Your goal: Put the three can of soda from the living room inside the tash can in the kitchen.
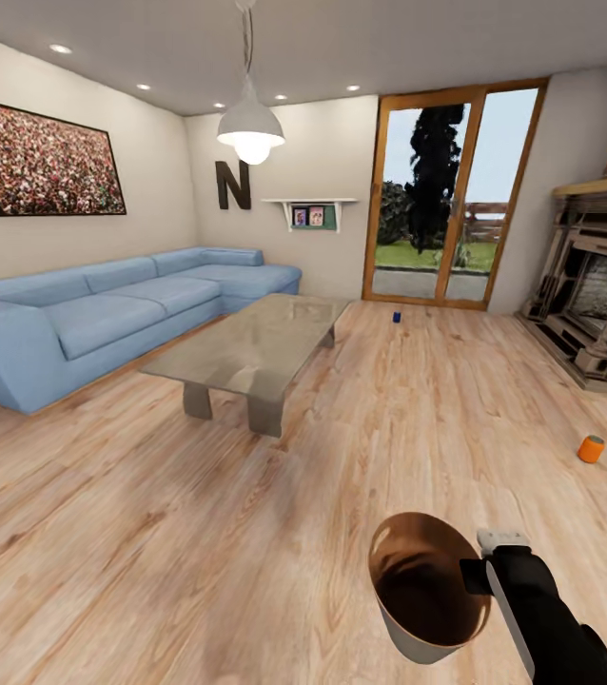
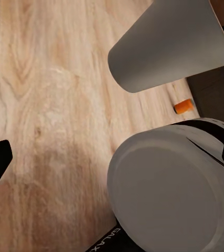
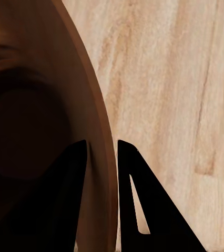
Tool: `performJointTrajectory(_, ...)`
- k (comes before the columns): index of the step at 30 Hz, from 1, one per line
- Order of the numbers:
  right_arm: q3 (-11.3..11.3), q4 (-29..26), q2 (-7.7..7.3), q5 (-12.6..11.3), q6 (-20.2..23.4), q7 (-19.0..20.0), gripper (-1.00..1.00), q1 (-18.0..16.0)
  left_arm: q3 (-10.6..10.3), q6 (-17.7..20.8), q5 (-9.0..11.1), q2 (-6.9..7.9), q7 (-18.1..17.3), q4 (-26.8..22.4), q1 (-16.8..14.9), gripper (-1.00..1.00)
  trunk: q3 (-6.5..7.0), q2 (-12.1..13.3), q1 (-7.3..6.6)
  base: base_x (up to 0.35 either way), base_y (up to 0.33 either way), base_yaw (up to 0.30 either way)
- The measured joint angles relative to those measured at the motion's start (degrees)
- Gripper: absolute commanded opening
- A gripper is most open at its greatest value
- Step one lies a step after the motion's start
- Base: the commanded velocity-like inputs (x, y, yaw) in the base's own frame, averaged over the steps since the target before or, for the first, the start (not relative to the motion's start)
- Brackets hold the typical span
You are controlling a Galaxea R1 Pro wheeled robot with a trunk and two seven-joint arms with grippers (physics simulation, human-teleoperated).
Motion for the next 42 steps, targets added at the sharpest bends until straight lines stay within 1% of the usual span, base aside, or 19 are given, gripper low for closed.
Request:
performJointTrajectory(8,0.00,0.01,0.00,0.17,0.01,0.00,-1.00,0.00,0.00,0.00,0.00,0.00,0.00,0.05,0.00,1.00,0.00,0.00,0.00,0.000,0.000,-0.195)
performJointTrajectory(21,0.00,0.00,0.00,-0.07,0.00,0.00,-1.00,0.00,0.00,0.00,0.01,0.00,0.08,0.07,0.00,1.00,0.00,0.00,0.00,0.000,0.000,-0.040)
performJointTrajectory(24,0.05,0.03,0.00,-0.35,0.01,0.00,-1.00,0.00,0.00,0.00,0.00,0.00,0.09,0.07,-0.01,1.00,0.00,0.00,0.00,0.000,0.000,-0.203)
performJointTrajectory(28,0.05,0.01,0.00,0.23,0.05,0.00,-1.00,0.00,0.00,0.00,0.00,0.00,0.07,0.07,0.00,1.00,0.00,0.00,0.00,0.000,0.000,-0.245)
performJointTrajectory(32,0.08,0.04,0.00,-0.13,0.03,0.00,-1.00,0.00,0.00,0.00,0.00,0.00,0.06,0.07,0.00,1.00,0.00,0.00,0.00,0.000,0.000,-0.260)
performJointTrajectory(42,0.09,0.08,0.00,-0.04,0.04,0.00,-1.00,0.00,0.00,0.00,0.00,0.00,0.07,0.07,0.00,1.00,0.00,0.00,0.00,0.000,0.000,-0.266)
